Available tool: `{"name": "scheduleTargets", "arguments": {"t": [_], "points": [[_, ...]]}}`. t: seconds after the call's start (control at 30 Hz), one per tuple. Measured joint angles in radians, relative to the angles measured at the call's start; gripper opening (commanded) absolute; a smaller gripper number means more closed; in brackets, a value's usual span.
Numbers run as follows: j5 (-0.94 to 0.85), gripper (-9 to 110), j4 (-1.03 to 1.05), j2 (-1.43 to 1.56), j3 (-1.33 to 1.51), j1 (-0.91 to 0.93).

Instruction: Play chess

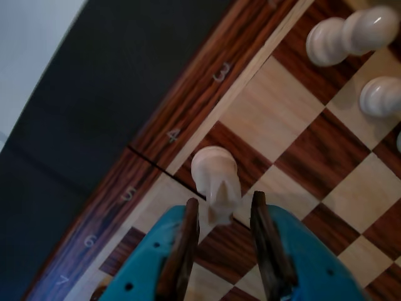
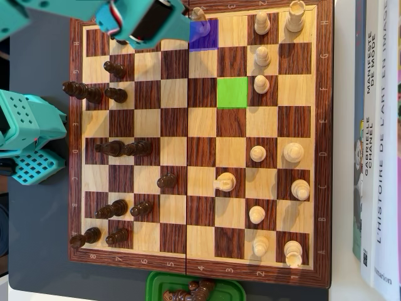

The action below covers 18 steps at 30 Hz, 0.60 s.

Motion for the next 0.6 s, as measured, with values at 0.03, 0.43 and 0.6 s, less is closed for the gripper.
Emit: {"name": "scheduleTargets", "arguments": {"t": [0.03,0.43,0.6], "points": [[0.0,14,0.0,-0.011,-0.012,0.0],[0.0,14,0.0,-0.034,-0.064,0.0],[0.0,14,0.0,-0.08,-0.067,0.0]]}}
